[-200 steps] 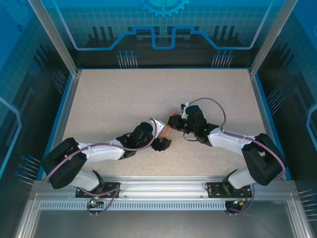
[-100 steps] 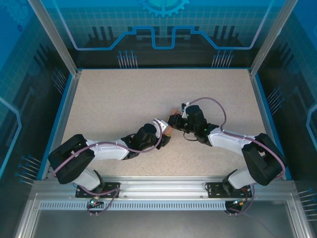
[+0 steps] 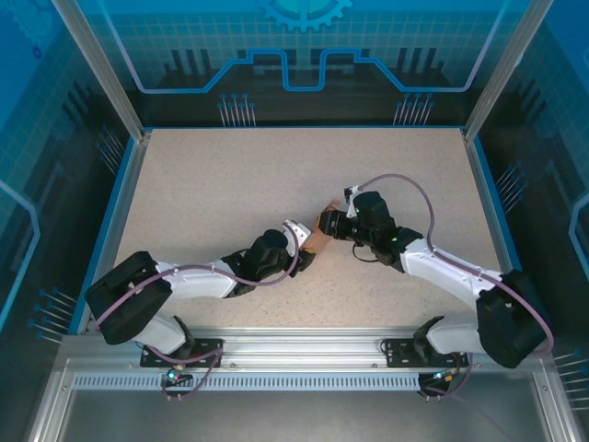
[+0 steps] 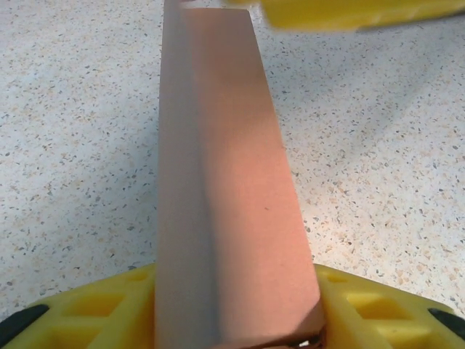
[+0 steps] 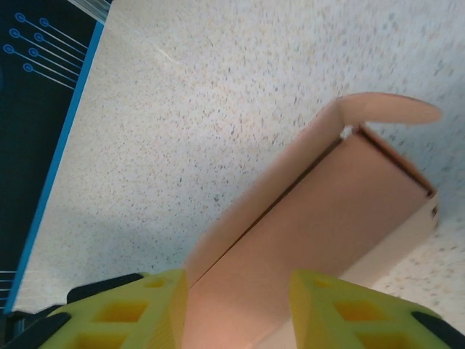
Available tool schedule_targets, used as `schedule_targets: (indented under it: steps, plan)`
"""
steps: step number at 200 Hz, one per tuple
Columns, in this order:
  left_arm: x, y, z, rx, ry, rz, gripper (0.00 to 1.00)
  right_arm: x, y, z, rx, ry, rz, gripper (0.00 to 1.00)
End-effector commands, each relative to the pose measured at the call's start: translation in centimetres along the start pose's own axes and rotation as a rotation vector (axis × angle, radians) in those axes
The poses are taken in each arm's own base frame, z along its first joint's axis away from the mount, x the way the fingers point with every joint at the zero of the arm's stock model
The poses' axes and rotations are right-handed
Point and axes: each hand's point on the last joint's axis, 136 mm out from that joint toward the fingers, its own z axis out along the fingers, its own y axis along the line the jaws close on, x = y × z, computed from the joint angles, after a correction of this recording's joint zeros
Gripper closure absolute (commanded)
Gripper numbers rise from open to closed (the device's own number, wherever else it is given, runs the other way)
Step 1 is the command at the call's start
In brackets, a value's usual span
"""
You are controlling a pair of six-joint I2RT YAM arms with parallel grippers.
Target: Fold the paper box
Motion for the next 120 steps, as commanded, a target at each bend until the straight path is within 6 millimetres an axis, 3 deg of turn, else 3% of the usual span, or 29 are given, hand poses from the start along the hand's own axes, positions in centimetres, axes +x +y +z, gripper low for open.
schedule_targets:
  steps: [1,42,53,95,120]
  plan:
    - [-1.2,0.1,-0.7,0.047,-0.020,0.006,0.52,-2.1,-0.3,-2.0,0.065,-0.045,-0.152,0.55]
    - [-2.1,1.2,-1.3,0.106,-0.009,-0.002,0.57,-4.9,0.5,-3.0,0.041,-0.075,-0.376,0.48]
    - [-2.3,1.6,-1.5,0.115,-0.008,0.017,0.59,-6.5,1.4,-3.3,0.016,-0.096,-0.446,0.46]
    - [-2.3,2.6,-2.6,0.158,-0.009,0.113,0.64,-7.8,0.2,-1.7,-0.072,-0.025,-0.669,0.45]
    - [-1.8,2.6,-3.0,0.205,0.001,0.153,0.65,-7.2,0.0,-0.9,-0.188,0.067,-0.748,0.44]
